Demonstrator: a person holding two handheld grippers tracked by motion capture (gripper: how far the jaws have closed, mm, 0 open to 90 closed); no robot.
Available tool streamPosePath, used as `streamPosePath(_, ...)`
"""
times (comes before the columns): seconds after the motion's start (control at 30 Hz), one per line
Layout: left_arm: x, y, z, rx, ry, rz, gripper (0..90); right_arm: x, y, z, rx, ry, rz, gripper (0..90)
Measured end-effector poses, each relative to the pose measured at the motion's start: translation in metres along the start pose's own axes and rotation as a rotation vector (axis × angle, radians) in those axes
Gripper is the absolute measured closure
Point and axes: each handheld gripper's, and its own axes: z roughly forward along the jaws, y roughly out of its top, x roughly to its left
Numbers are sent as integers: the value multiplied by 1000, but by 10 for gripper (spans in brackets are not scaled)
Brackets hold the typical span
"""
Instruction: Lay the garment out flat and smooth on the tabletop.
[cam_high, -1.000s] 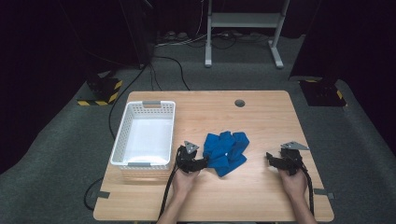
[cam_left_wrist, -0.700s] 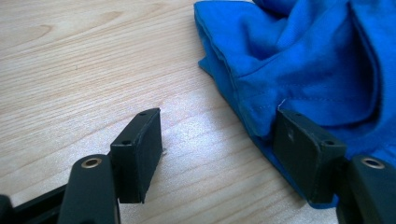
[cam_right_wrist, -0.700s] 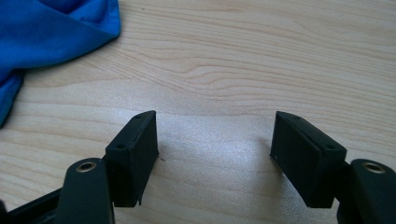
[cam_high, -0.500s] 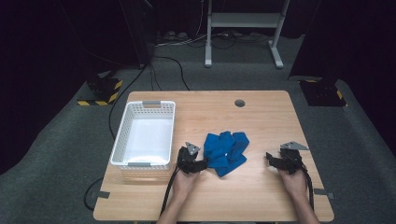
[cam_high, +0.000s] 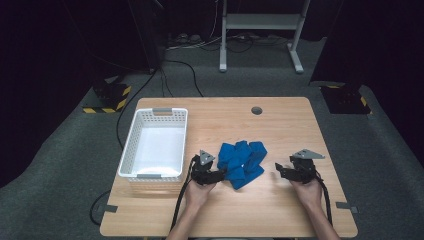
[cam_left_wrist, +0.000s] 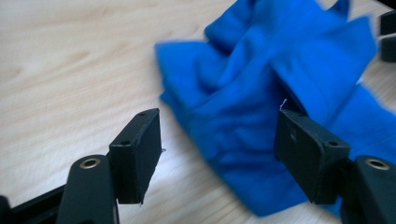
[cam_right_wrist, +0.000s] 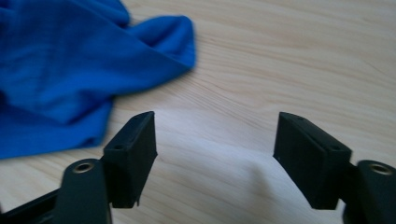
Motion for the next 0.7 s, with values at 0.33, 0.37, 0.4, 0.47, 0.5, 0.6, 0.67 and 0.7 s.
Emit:
streamPosePath(0.33, -13, 21, 15, 4, -40, 53, 427, 47, 16, 24, 4, 79, -92, 369)
streamPosePath(0.37, -14, 22, 17, 6, -47, 57, 454, 51, 16, 26, 1, 78, -104, 389)
streamPosePath(0.4, -14, 23, 18, 13, -50, 63, 481, 54, 17, 29, 6, 78, -115, 414)
streamPosePath(0.47, -14, 24, 21, 33, -52, 74, 544, 59, 16, 34, 18, 88, -127, 494)
streamPosePath(0.5, -14, 24, 21, 33, -52, 74, 580, 61, 15, 36, 22, 90, -130, 547)
streamPosePath(0.6, -14, 24, 27, 81, -32, 110, 693, 61, 14, 38, 27, 95, -129, 692)
streamPosePath(0.67, -14, 23, 28, 95, -25, 125, 748, 60, 13, 39, 37, 90, -156, 781)
streamPosePath(0.7, -14, 22, 28, 102, -22, 136, 768, 60, 13, 39, 42, 91, -162, 821)
